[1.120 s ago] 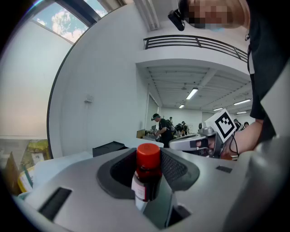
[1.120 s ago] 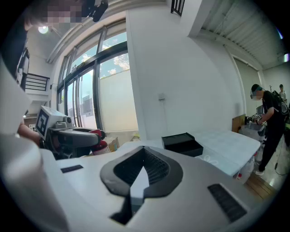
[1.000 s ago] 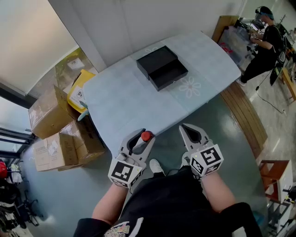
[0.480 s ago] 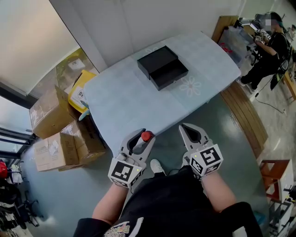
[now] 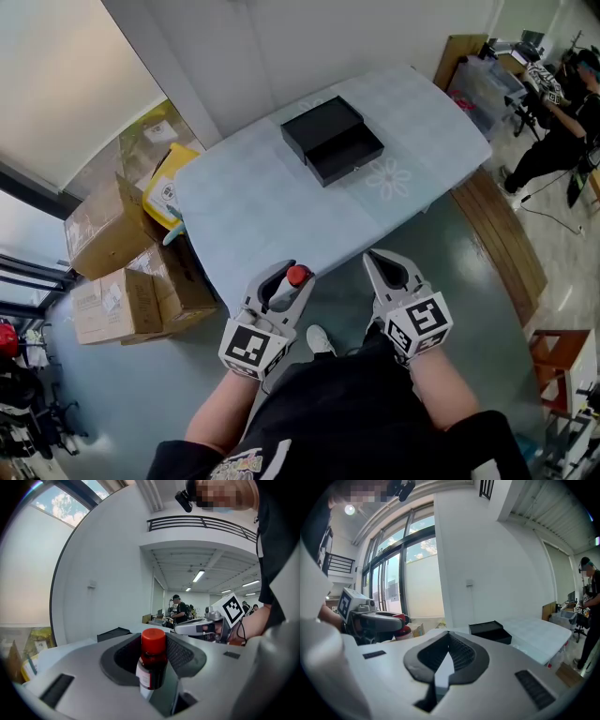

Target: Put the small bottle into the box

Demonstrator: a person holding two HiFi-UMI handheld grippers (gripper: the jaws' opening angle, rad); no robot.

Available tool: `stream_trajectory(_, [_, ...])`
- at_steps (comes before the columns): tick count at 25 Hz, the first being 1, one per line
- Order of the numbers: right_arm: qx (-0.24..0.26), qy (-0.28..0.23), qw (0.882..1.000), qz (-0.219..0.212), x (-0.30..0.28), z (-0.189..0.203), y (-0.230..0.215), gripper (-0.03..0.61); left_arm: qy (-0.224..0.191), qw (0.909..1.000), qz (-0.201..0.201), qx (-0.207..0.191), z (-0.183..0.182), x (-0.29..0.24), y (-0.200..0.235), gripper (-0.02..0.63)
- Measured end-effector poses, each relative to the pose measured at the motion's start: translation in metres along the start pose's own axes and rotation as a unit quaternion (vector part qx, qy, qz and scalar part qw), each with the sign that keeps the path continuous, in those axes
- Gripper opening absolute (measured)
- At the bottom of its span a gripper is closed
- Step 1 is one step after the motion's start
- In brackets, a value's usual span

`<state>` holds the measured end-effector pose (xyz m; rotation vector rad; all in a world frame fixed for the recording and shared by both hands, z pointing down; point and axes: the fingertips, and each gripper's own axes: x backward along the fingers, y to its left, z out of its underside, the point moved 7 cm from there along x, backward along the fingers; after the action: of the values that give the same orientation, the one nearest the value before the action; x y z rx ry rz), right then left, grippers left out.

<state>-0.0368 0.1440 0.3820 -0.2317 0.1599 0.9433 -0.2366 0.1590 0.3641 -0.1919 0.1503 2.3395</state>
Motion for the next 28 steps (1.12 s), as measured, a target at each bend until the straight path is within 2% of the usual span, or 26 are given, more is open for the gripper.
stream_trajectory(10, [0.012, -0.003, 0.999, -0.034, -0.007, -0.015, -0.056, 0.009, 0.005, 0.9991, -0.041, 0.007, -0.011, -0.044, -0.014, 0.156])
stream_trajectory(28, [0.010, 0.004, 0.996, -0.084, -0.042, -0.023, -0.163, 0.009, 0.018, 0.9961, -0.083, 0.022, -0.018, -0.145, -0.021, 0.156])
